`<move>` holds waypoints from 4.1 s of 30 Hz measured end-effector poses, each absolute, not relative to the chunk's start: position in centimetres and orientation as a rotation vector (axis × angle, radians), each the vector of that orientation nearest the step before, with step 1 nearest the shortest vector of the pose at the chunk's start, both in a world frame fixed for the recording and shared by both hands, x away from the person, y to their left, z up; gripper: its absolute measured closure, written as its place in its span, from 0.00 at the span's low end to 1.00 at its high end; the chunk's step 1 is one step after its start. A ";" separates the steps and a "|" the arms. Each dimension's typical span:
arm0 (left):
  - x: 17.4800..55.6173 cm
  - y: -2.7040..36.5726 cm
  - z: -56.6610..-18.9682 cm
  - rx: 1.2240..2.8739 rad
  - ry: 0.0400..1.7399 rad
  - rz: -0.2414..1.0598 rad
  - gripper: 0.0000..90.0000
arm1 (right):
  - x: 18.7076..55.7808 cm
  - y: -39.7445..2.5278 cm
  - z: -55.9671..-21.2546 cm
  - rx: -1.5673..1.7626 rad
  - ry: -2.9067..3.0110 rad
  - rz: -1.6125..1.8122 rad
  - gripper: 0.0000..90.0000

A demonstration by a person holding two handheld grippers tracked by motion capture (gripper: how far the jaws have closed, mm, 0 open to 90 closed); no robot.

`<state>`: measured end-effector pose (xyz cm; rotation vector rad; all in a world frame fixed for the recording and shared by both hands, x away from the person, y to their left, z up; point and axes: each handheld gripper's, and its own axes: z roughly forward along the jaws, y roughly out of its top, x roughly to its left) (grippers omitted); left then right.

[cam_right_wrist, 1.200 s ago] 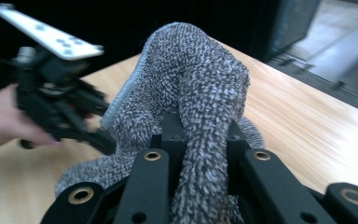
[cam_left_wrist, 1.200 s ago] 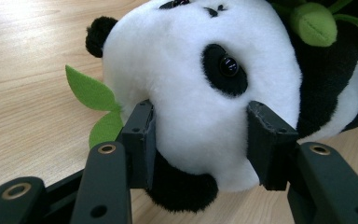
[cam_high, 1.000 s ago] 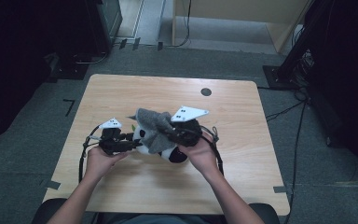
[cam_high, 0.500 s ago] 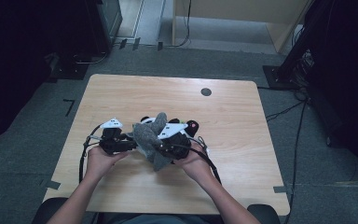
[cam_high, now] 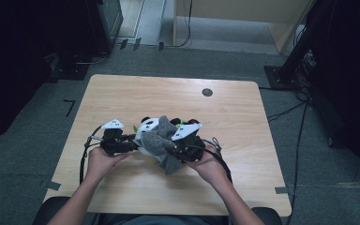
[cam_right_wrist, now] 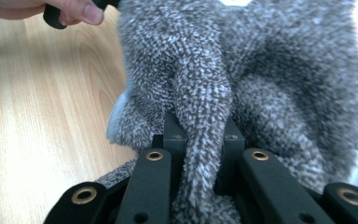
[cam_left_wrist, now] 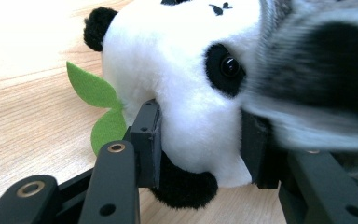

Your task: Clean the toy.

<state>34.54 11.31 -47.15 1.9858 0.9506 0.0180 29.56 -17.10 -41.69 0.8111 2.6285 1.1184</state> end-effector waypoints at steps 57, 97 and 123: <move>34.3 11.2 -47.2 1.982 0.971 0.010 0.61 | 30.5 -14.5 -42.0 0.729 2.755 1.056 0.90; 34.3 11.1 -47.2 1.981 0.971 -0.001 0.61 | 27.9 -26.3 -35.5 1.043 2.432 1.409 0.96; 34.1 11.1 -47.3 1.996 0.944 0.013 0.60 | 28.4 -26.1 -41.9 1.094 2.476 1.246 0.94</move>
